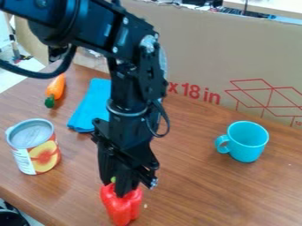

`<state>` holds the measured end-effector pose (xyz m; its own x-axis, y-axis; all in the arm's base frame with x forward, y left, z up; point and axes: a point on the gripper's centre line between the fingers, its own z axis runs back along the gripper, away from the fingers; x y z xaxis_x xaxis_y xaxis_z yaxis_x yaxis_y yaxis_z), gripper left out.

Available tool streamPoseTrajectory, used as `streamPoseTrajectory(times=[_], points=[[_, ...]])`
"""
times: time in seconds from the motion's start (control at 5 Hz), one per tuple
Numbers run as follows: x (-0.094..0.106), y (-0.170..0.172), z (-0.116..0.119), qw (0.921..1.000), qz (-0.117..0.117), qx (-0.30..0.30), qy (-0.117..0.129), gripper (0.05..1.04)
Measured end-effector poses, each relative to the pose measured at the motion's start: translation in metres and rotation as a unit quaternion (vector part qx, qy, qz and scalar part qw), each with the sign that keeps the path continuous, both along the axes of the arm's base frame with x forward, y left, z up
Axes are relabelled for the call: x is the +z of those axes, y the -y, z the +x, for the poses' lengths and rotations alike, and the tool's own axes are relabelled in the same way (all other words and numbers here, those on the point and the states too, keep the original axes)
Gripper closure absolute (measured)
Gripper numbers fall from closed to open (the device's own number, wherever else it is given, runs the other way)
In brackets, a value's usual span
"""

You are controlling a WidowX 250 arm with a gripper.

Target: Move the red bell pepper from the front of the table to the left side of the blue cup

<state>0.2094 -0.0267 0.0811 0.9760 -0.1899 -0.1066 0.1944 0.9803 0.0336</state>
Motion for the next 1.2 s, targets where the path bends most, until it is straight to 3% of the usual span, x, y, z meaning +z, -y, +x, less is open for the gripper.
streamPoseTrajectory(times=[0.2, 0.4, 0.6, 0.8, 1.0, 1.2], points=[[0.001, -0.002, -0.003, 1.0000, -0.001, 0.002, -0.007, 0.890], [0.002, -0.006, -0.006, 0.9998, -0.002, 0.007, -0.018, 0.979], [0.009, -0.007, 0.001, 0.9998, -0.010, 0.008, -0.014, 0.992], [0.027, -0.007, 0.019, 0.9990, -0.039, 0.015, 0.012, 0.992], [0.045, -0.017, 0.061, 0.9913, -0.118, 0.023, 0.054, 0.992], [0.045, -0.029, 0.101, 0.9807, -0.180, 0.009, 0.077, 0.992]])
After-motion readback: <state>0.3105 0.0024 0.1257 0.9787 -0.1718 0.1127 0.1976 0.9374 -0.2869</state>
